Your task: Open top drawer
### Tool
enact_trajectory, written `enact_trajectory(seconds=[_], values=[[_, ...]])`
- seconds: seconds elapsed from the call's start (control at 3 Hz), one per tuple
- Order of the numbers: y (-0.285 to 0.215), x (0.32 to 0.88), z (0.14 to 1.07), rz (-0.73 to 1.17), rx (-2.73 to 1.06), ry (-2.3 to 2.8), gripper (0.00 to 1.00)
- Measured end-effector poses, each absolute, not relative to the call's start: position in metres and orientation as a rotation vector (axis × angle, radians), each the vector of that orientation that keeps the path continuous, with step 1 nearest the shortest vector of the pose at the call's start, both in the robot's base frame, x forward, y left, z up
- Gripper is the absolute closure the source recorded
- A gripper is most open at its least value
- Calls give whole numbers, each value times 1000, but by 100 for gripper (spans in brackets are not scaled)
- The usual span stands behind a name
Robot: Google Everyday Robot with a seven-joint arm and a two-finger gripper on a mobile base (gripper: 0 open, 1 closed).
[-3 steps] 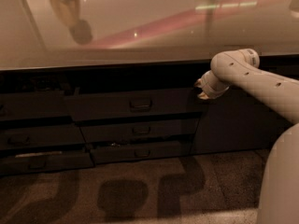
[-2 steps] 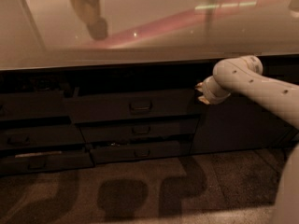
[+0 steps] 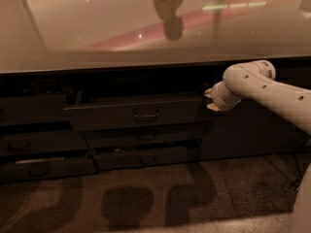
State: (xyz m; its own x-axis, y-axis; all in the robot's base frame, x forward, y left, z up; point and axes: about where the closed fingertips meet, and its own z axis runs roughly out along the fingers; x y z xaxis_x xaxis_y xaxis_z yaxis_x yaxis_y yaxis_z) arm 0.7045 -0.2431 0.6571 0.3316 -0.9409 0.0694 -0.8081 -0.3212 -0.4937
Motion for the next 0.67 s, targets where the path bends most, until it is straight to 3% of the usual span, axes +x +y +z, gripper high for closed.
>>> enact_trajectory(seconds=[0.67], values=[[-240,696,654,-488,-2248,1520,100]])
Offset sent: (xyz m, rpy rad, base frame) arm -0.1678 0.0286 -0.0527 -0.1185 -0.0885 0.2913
